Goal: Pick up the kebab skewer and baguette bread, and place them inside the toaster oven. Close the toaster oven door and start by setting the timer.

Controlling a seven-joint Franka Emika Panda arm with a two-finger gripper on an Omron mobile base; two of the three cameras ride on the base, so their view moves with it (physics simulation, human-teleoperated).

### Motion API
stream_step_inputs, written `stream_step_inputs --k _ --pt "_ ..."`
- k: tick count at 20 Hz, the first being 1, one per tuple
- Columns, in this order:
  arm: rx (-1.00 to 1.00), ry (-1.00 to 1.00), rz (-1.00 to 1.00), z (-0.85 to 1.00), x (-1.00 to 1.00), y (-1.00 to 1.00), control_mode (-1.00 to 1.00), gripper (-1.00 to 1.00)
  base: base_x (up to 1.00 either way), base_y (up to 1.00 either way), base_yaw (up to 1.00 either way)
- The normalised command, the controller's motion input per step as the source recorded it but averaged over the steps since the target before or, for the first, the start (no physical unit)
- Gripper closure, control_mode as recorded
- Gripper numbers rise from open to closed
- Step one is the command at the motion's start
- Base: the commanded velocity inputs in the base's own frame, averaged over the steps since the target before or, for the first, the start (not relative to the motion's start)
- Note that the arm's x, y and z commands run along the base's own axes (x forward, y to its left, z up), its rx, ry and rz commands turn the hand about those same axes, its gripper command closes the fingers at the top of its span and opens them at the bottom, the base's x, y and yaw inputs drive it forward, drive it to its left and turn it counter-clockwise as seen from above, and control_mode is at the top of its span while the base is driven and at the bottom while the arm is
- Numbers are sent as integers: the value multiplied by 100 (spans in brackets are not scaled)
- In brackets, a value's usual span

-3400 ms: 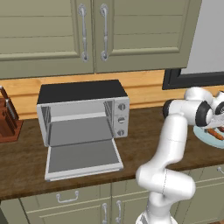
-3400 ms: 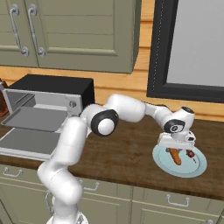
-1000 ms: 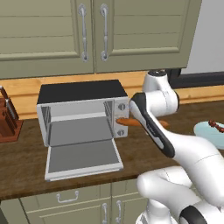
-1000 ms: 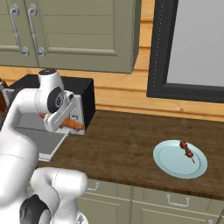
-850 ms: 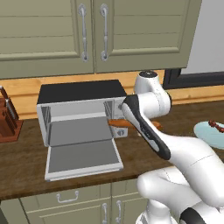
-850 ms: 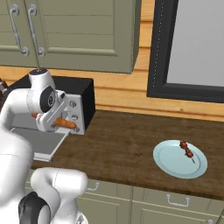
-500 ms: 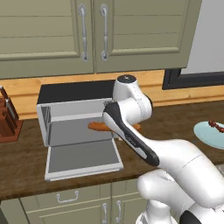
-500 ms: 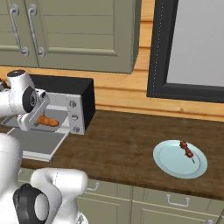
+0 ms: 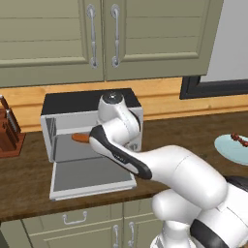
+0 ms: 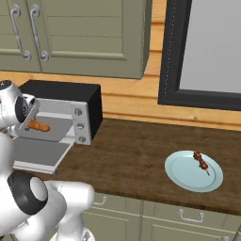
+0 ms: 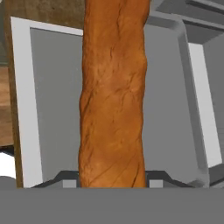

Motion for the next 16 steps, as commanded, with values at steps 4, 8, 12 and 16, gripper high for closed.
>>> stream_step_inputs --k 4,8,12,16 --pt "0 -14 4 -20 15 29 -100 100 0 0 0" --pt "0 -10 10 -18 33 0 -100 100 0 0 0" --pt "0 -5 10 -14 45 0 -100 100 0 0 0" --pt "0 0 8 -35 30 3 -100 100 0 0 0"
